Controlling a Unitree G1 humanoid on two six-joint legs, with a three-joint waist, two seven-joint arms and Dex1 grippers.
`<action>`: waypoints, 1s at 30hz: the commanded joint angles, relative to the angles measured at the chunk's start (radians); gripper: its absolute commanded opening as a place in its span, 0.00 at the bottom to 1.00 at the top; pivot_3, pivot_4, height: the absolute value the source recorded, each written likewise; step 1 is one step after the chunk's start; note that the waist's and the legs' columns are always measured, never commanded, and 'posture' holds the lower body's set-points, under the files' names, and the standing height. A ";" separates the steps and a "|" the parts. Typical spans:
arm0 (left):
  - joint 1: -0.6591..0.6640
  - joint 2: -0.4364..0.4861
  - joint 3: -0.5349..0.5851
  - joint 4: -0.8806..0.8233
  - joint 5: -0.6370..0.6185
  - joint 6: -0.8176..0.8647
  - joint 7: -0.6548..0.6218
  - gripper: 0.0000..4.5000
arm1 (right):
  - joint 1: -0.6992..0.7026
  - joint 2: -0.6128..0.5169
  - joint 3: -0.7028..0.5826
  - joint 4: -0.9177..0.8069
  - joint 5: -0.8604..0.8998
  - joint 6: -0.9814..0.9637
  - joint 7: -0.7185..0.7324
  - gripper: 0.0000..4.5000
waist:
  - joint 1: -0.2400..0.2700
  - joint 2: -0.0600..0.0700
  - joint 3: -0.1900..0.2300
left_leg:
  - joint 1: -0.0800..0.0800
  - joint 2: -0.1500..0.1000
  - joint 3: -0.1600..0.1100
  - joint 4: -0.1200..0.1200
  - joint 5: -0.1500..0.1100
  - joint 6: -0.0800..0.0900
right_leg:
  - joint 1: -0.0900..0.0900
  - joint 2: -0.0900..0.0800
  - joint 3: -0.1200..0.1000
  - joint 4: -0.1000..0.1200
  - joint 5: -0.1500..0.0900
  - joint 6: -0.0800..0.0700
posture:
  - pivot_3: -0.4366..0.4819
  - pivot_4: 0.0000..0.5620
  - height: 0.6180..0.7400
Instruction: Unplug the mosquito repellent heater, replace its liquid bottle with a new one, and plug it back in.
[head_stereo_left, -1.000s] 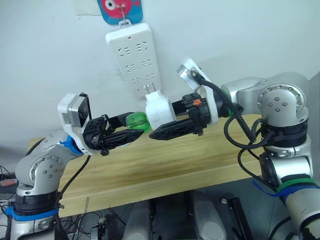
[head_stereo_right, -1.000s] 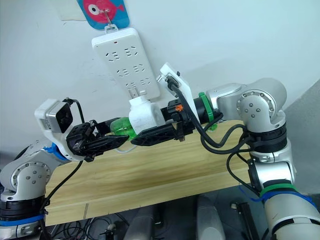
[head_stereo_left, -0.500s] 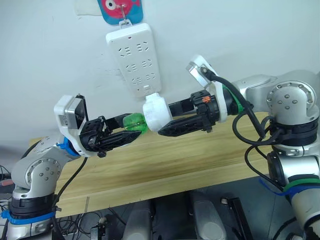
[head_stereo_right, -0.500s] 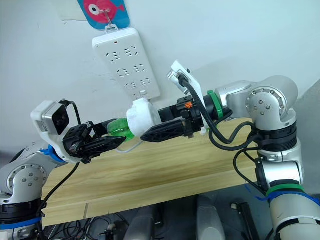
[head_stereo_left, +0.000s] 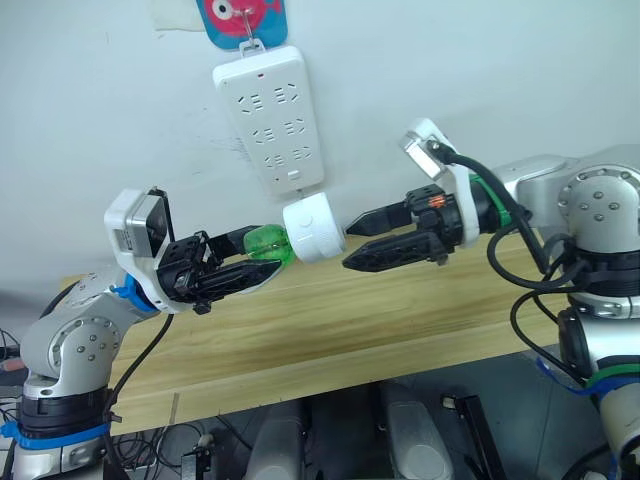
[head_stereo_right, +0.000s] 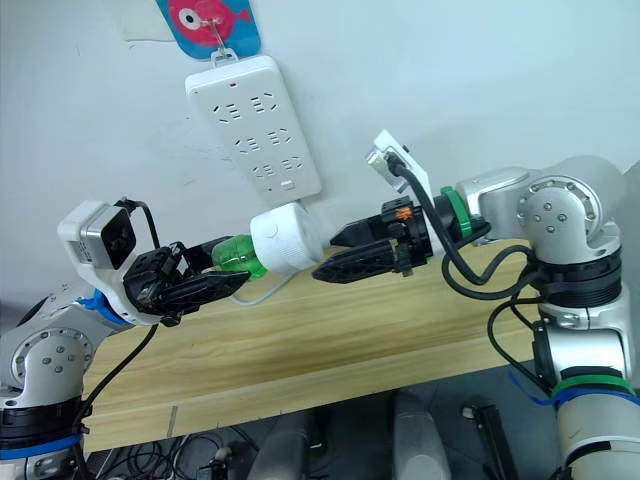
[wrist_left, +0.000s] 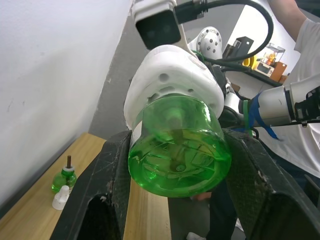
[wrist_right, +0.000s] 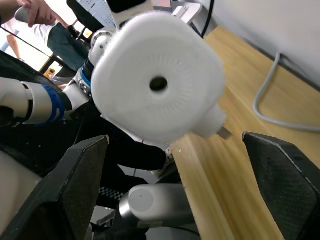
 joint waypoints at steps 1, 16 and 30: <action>0.006 0.008 0.031 -0.034 -0.025 -0.011 -0.002 0.51 | 0.004 -0.038 -0.036 -0.009 0.025 -0.003 0.040 1.00 | 0.001 0.000 0.000 | 0.000 0.000 0.000 0.000 0.000 0.000 | 0.000 0.000 0.000 0.000 0.000 0.000 | 0.26 0.59 0.95; -0.011 0.001 0.032 -0.034 -0.084 0.026 0.028 0.51 | 0.029 -0.040 0.023 0.124 -0.176 -0.194 0.025 0.31 | 0.003 0.000 0.000 | 0.000 0.000 0.001 0.000 0.000 0.000 | 0.000 0.001 0.000 0.000 0.000 0.000 | 0.25 0.61 0.95; -0.003 0.001 0.034 -0.060 -0.135 0.067 0.065 0.51 | -0.001 0.114 0.066 0.187 -0.289 -0.322 0.026 0.00 | 0.005 0.000 0.001 | 0.000 0.000 0.000 0.000 0.000 0.000 | 0.000 0.000 0.000 0.000 0.000 0.000 | 0.26 0.65 0.95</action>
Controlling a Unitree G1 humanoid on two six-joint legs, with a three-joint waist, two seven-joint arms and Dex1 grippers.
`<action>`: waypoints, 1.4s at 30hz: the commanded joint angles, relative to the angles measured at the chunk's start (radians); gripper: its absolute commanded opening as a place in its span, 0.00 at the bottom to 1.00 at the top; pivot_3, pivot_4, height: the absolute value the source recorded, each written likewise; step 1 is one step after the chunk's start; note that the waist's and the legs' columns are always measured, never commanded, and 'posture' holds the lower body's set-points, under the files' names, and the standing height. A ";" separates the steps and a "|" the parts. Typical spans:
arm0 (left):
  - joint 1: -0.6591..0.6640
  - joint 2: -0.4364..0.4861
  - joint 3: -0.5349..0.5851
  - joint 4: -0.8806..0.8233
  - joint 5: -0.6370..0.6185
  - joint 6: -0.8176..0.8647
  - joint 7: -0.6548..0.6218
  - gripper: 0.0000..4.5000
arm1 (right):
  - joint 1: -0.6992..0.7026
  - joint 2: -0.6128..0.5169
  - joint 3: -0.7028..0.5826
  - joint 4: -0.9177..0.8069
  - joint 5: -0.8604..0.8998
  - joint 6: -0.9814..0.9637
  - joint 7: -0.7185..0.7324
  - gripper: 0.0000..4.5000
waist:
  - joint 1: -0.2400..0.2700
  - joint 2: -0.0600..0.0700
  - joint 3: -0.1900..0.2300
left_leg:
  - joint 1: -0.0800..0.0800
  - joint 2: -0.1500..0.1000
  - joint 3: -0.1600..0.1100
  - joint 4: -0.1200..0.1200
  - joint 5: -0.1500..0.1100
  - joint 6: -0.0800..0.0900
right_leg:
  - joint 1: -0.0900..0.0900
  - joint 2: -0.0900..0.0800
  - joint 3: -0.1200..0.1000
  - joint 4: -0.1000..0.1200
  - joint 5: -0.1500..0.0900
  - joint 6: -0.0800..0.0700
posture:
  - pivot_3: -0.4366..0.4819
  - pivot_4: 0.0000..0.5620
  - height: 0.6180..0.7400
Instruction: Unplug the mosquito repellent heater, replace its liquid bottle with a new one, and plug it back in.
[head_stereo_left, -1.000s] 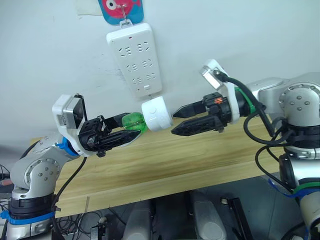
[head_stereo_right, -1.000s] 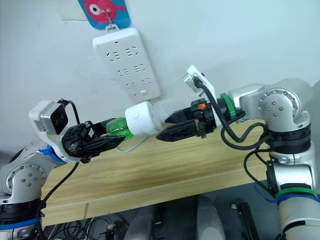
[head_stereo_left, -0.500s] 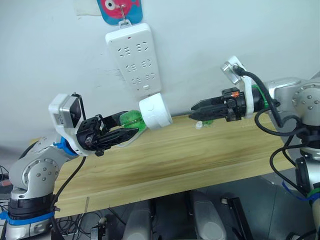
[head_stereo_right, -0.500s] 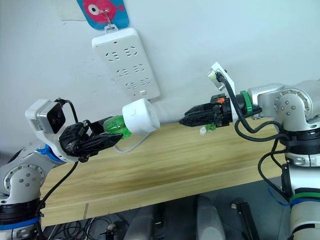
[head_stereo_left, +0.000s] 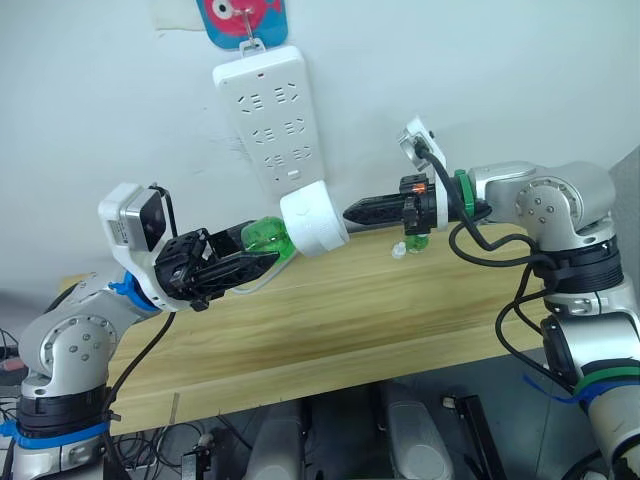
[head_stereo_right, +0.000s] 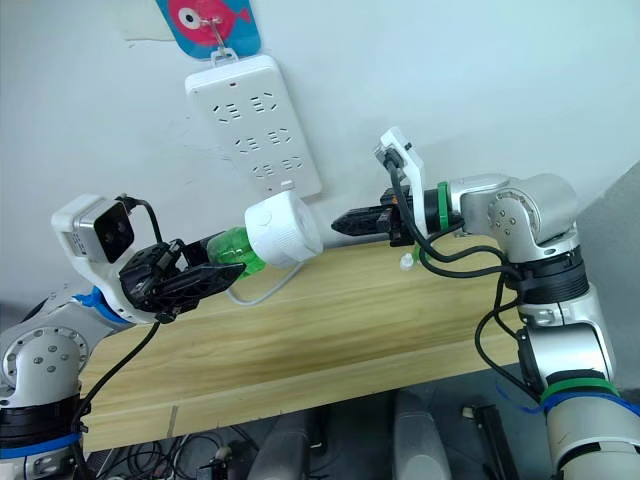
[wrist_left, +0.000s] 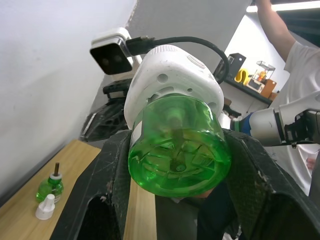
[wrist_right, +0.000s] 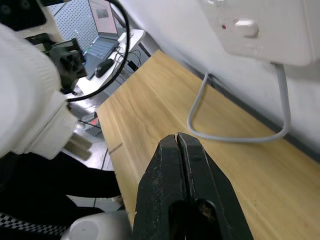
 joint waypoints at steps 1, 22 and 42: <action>0.007 0.002 0.023 -0.045 -0.035 0.000 0.002 0.51 | -0.024 0.012 -0.009 -0.017 -0.005 -0.025 0.017 0.00 | 0.001 0.000 0.000 | 0.000 0.000 0.000 0.000 0.000 0.000 | 0.000 0.000 0.000 0.000 0.000 0.000 | 0.26 0.65 0.95; 0.009 -0.019 0.013 -0.035 -0.011 -0.019 0.013 0.51 | 0.022 0.032 -0.055 -0.261 0.147 0.186 -0.032 0.00 | 0.001 0.000 0.000 | 0.000 0.000 -0.001 0.000 0.000 0.000 | 0.000 -0.001 0.000 0.000 0.000 0.000 | 0.25 0.66 0.95; 0.003 -0.014 -0.038 0.012 0.094 -0.089 -0.054 0.51 | -0.014 0.029 -0.081 -0.353 0.253 0.322 -0.094 0.00 | 0.000 0.000 0.000 | 0.000 0.000 -0.001 0.000 0.000 0.000 | 0.000 -0.001 0.001 0.000 0.000 0.000 | 0.23 0.67 0.95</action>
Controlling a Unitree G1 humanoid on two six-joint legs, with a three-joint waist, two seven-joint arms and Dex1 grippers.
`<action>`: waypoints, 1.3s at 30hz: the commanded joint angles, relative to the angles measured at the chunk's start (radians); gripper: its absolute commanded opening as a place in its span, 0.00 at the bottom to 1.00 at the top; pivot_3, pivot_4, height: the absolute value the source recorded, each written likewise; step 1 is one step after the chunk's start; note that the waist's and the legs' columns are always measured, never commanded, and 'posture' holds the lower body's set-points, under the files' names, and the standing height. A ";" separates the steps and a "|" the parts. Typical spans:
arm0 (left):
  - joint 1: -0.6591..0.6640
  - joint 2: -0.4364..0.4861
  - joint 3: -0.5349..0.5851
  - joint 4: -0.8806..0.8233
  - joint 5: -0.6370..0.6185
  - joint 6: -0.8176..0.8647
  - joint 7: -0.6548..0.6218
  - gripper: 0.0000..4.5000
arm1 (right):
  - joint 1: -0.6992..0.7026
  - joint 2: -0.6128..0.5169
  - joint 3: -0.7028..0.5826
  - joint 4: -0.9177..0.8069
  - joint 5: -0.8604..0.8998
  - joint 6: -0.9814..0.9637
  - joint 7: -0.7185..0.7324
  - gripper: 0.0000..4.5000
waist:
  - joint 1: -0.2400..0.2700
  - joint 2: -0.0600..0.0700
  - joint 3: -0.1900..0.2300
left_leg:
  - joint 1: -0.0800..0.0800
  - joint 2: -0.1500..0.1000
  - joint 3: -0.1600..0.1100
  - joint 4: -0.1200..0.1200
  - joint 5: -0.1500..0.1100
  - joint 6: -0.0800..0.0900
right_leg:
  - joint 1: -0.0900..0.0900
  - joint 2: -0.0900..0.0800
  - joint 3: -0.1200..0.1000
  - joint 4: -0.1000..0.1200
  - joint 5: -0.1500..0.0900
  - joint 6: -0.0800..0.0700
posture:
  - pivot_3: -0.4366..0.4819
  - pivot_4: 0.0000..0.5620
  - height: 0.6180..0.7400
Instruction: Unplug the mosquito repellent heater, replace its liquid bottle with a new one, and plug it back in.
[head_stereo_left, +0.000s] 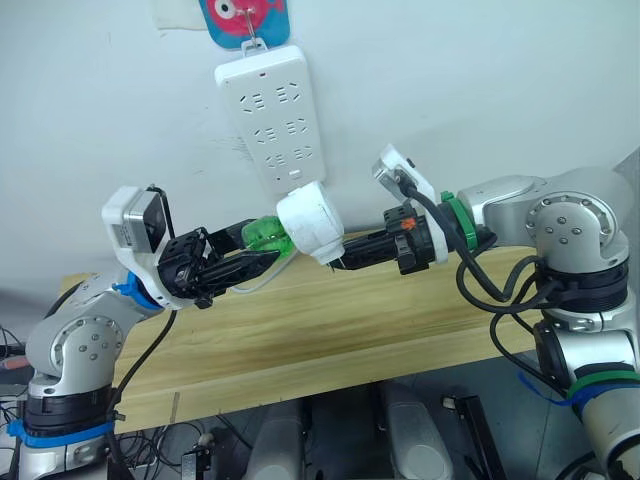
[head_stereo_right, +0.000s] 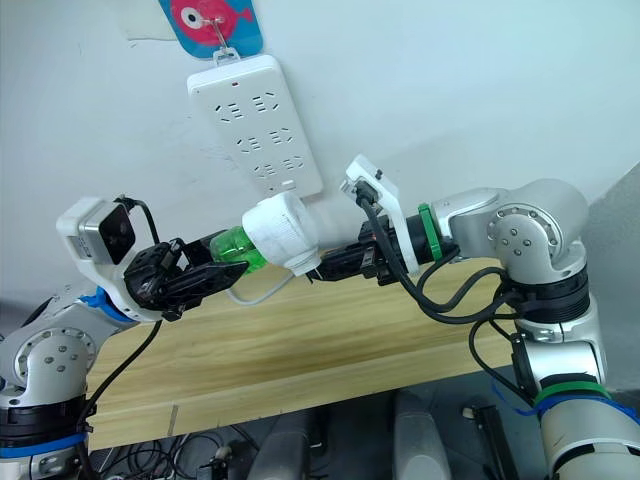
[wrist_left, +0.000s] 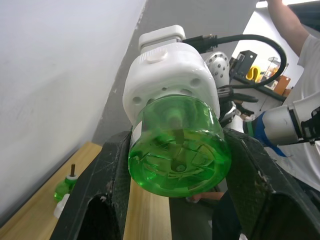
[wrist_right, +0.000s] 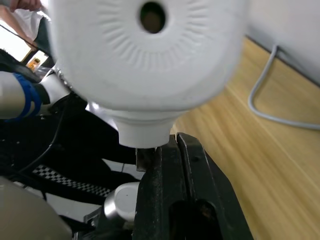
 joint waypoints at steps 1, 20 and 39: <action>0.001 0.002 -0.021 -0.020 0.019 -0.015 -0.030 0.51 | -0.044 -0.001 -0.041 -0.053 0.050 0.014 -0.001 0.00 | 0.000 0.000 0.000 | 0.000 0.000 0.000 0.000 0.000 0.000 | 0.000 0.000 0.000 0.000 0.000 0.000 | 0.23 0.67 0.95; -0.022 -0.007 -0.047 0.017 0.075 -0.041 -0.067 0.51 | -0.123 -0.034 -0.054 -0.070 0.148 0.053 -0.003 0.00 | -0.002 0.000 0.005 | 0.000 0.000 0.000 0.000 0.000 0.000 | 0.000 0.000 0.000 0.000 0.000 0.000 | 0.21 0.67 0.95; -0.037 -0.031 -0.062 0.034 0.098 -0.054 -0.076 0.51 | -0.209 -0.053 -0.056 -0.003 0.174 0.003 0.053 0.00 | -0.011 -0.001 0.013 | 0.000 0.000 0.000 -0.001 0.000 0.000 | 0.000 0.000 0.000 0.000 0.000 0.000 | 0.21 0.65 0.95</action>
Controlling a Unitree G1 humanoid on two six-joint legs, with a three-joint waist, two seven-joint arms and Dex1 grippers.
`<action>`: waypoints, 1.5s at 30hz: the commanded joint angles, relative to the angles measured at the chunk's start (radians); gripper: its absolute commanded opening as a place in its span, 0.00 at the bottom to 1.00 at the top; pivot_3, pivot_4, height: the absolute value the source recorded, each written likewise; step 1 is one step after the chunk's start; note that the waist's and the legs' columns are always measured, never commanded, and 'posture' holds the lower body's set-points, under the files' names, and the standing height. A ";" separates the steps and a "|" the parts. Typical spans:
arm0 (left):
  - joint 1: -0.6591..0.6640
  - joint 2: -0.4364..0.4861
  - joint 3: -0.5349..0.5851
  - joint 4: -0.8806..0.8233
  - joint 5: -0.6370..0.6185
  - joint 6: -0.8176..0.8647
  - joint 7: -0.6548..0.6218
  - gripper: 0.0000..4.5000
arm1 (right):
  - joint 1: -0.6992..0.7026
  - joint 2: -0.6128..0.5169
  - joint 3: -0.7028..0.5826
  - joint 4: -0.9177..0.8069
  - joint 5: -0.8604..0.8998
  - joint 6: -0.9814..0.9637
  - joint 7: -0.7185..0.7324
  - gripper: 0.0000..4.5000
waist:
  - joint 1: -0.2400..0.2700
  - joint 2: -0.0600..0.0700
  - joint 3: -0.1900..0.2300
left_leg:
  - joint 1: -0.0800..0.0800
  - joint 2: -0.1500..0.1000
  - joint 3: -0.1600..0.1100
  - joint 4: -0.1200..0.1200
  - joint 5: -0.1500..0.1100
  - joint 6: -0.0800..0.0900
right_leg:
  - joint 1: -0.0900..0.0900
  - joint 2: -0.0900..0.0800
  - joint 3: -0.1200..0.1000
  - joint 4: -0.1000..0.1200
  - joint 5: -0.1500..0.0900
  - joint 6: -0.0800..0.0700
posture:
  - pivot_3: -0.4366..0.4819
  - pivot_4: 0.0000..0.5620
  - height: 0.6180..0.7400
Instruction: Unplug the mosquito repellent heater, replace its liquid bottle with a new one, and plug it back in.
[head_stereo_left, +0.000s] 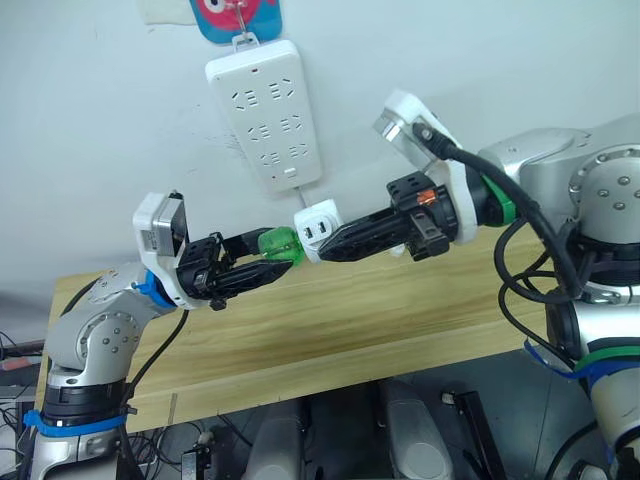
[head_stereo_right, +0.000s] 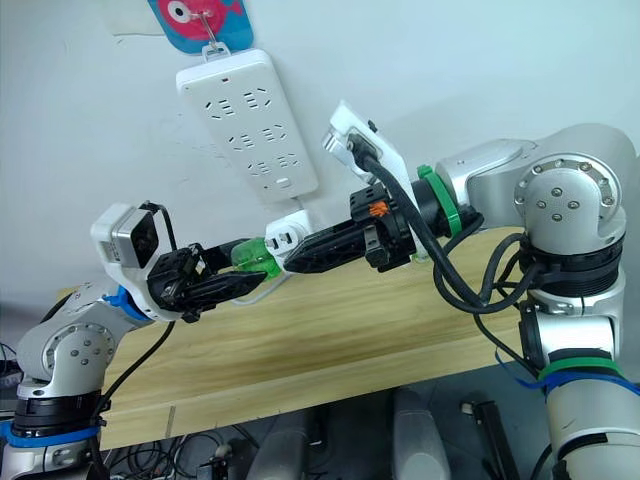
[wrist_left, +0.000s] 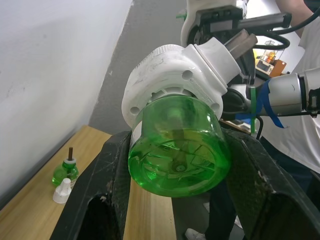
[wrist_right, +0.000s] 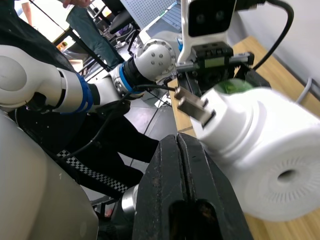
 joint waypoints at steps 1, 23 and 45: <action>-0.008 -0.010 -0.002 -0.012 -0.003 -0.018 -0.013 0.51 | -0.028 -0.013 -0.014 -0.019 0.014 -0.035 0.030 0.00 | 0.000 0.000 0.000 | 0.000 0.000 0.000 0.000 0.000 0.000 | 0.000 0.000 0.000 0.000 0.000 0.000 | 0.21 0.65 0.95; -0.020 -0.038 -0.025 -0.017 0.009 -0.016 -0.018 0.51 | -0.024 0.029 0.059 0.105 -0.127 -0.191 0.056 0.00 | -0.001 0.000 0.000 | 0.000 0.000 0.000 0.000 0.000 0.000 | 0.000 0.000 0.000 0.000 0.000 0.000 | 0.23 0.64 0.95; 0.001 -0.062 -0.032 -0.050 -0.009 0.001 -0.018 0.51 | -0.064 0.081 0.025 0.245 -0.246 -0.220 -0.037 0.00 | 0.000 0.000 0.000 | 0.000 0.000 0.000 0.000 0.000 0.000 | 0.000 0.000 0.000 0.000 0.000 0.000 | 0.23 0.61 0.95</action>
